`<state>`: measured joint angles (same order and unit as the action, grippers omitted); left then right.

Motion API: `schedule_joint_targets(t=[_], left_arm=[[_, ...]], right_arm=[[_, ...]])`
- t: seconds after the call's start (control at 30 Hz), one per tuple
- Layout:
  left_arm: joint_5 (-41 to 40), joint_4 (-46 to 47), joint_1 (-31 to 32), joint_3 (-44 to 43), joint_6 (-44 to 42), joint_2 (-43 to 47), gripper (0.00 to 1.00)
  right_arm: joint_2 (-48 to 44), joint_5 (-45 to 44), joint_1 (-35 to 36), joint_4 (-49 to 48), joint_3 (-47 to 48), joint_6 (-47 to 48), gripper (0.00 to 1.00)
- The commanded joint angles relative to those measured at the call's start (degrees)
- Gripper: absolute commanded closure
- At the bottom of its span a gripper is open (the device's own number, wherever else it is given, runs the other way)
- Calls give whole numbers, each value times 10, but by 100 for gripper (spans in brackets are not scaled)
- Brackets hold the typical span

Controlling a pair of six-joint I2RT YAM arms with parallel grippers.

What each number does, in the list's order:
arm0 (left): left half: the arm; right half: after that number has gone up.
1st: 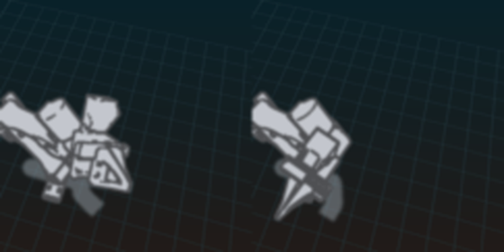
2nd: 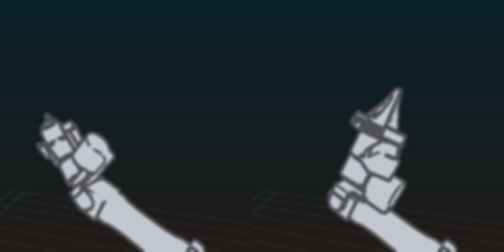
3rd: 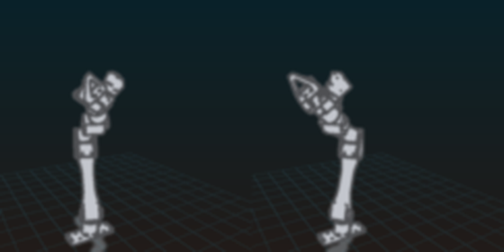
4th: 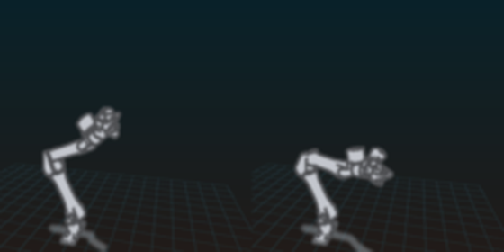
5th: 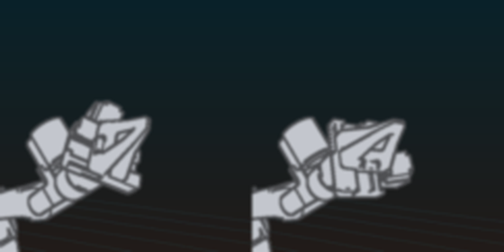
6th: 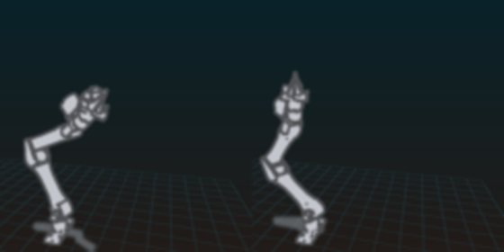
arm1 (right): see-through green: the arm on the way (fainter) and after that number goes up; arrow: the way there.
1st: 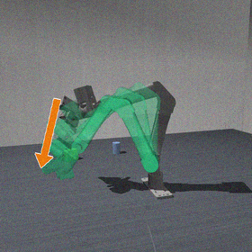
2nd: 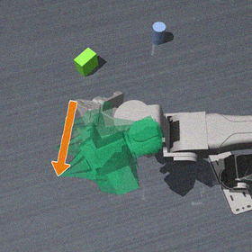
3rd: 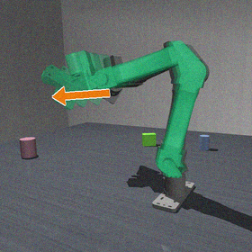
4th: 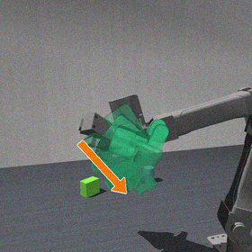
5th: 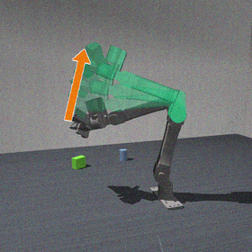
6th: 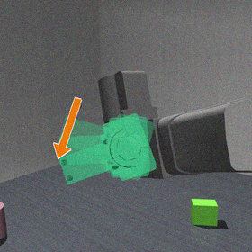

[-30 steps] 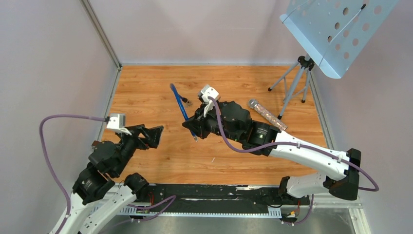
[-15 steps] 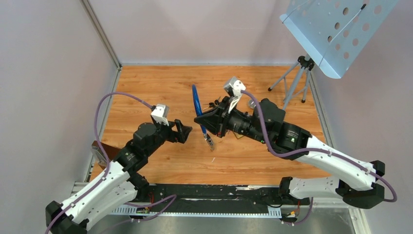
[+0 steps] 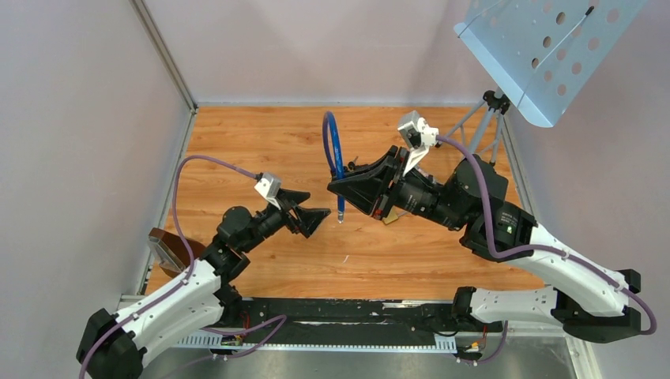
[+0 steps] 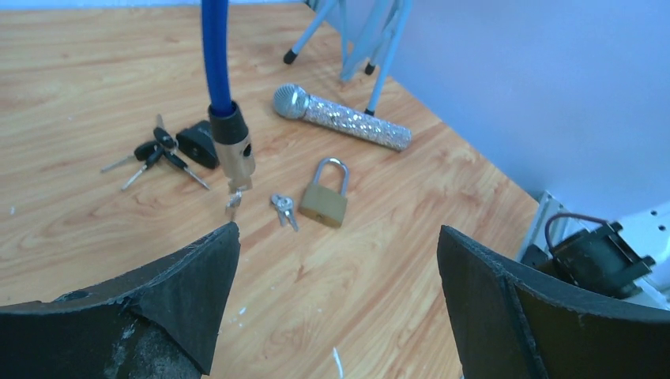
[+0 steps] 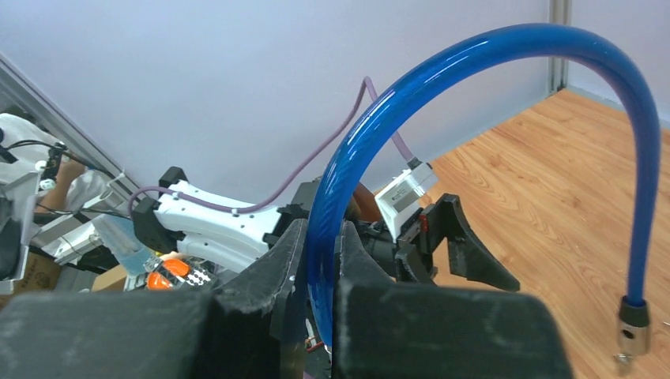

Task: Lock with the key
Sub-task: Pick up the lock from the center of the board.

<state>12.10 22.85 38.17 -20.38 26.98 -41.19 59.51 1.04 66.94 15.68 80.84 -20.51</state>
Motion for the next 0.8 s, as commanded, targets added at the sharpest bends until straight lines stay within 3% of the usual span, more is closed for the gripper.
schedule_joint_targets(t=[0.0,0.33,0.57,0.63,0.67,0.77], left_arm=[[-47,103,0,-23,-7,-54,0],[-40,249,17,-78,8,-188,3],[13,305,39,-89,27,-253,4],[19,317,40,-92,41,-272,11],[22,317,40,-94,43,-284,21],[32,308,40,-100,51,-299,37]], right_arm=[[-11,38,-1,-50,51,-2,100],[-7,54,-1,-55,75,-7,100],[-4,75,0,-62,84,-11,100],[-5,81,-1,-65,85,-13,100],[-6,83,-1,-66,85,-14,100],[-9,82,-1,-67,85,-12,100]])
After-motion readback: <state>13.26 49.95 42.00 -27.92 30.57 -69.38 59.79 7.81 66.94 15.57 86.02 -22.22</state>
